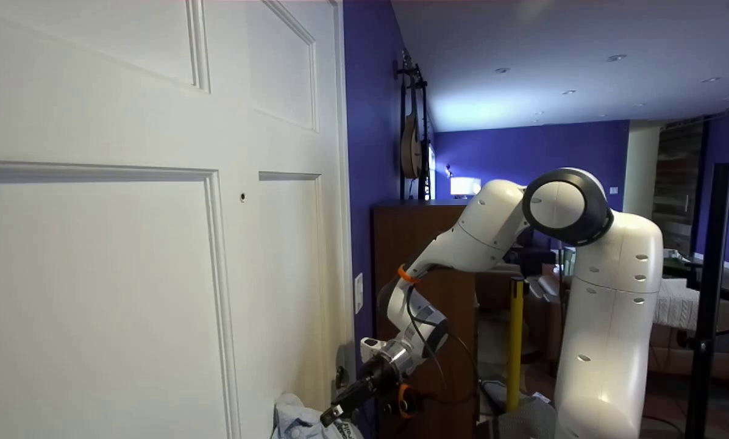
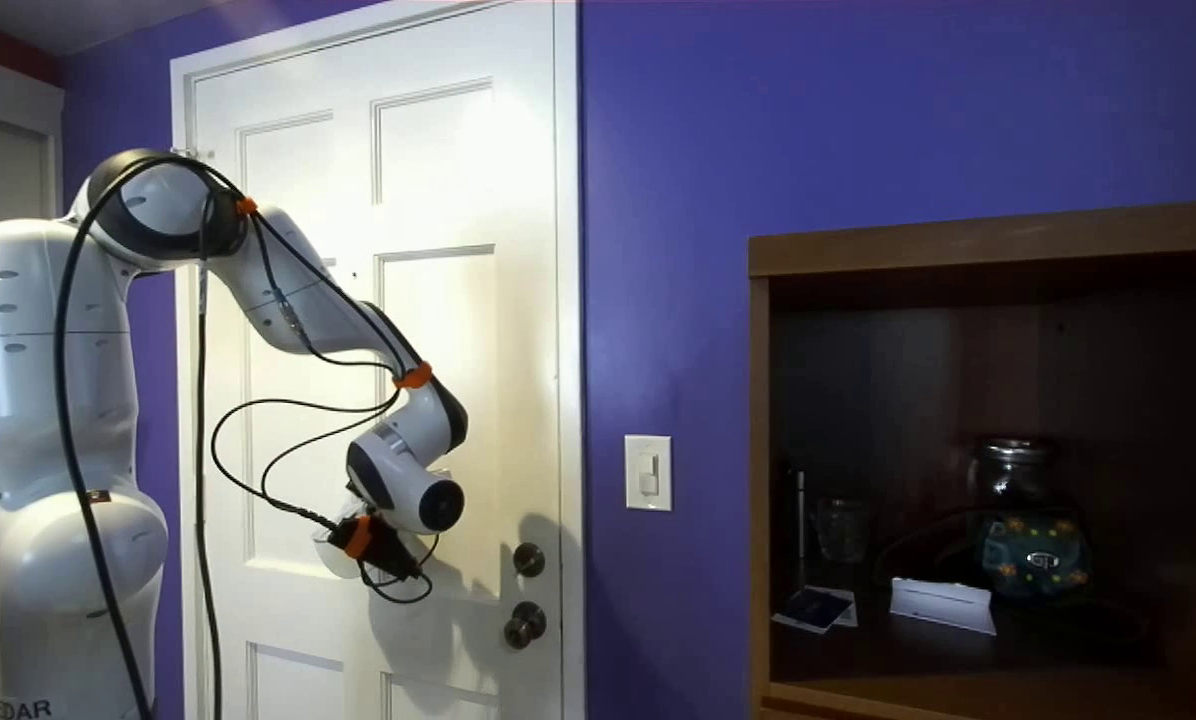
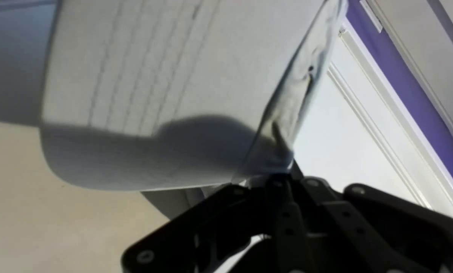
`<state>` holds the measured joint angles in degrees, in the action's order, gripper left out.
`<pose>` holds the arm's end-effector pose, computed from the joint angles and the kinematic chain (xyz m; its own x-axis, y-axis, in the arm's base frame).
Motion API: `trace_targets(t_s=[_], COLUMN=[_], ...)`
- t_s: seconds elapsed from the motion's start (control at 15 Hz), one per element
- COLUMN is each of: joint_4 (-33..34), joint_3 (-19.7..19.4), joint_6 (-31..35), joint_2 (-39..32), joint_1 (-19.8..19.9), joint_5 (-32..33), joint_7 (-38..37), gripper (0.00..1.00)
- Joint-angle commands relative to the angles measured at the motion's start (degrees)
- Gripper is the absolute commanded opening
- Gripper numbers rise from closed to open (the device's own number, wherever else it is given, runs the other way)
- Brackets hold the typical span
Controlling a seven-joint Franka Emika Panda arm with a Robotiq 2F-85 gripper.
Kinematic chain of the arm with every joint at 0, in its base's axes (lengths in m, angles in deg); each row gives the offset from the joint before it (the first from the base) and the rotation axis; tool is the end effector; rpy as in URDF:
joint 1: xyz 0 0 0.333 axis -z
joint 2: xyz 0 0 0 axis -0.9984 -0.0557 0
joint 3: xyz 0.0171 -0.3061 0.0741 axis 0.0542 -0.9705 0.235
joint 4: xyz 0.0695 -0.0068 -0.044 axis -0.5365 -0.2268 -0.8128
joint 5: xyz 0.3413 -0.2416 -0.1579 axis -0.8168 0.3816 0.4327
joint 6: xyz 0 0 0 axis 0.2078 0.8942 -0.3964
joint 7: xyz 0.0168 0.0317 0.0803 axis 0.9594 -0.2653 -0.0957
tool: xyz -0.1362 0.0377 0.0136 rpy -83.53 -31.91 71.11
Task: Remove the white cap from the cabinet top and hang it on the door coat hanging hook
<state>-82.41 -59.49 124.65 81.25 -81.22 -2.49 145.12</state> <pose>0.4268 0.0587 0.2208 0.6301 -0.0517 0.7748 0.7241 -0.3210 -0.6104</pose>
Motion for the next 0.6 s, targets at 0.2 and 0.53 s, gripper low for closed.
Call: trace_targets(t_s=[0.2, 0.53], joint_4=[-1.2, -1.4], joint_3=[0.4, 0.8], joint_6=[-3.5, -4.5], joint_2=[9.7, 16.1], joint_1=[-0.9, -0.5], joint_5=[2.0, 3.8], joint_7=[-2.3, -4.3], gripper=[0.01, 0.01])
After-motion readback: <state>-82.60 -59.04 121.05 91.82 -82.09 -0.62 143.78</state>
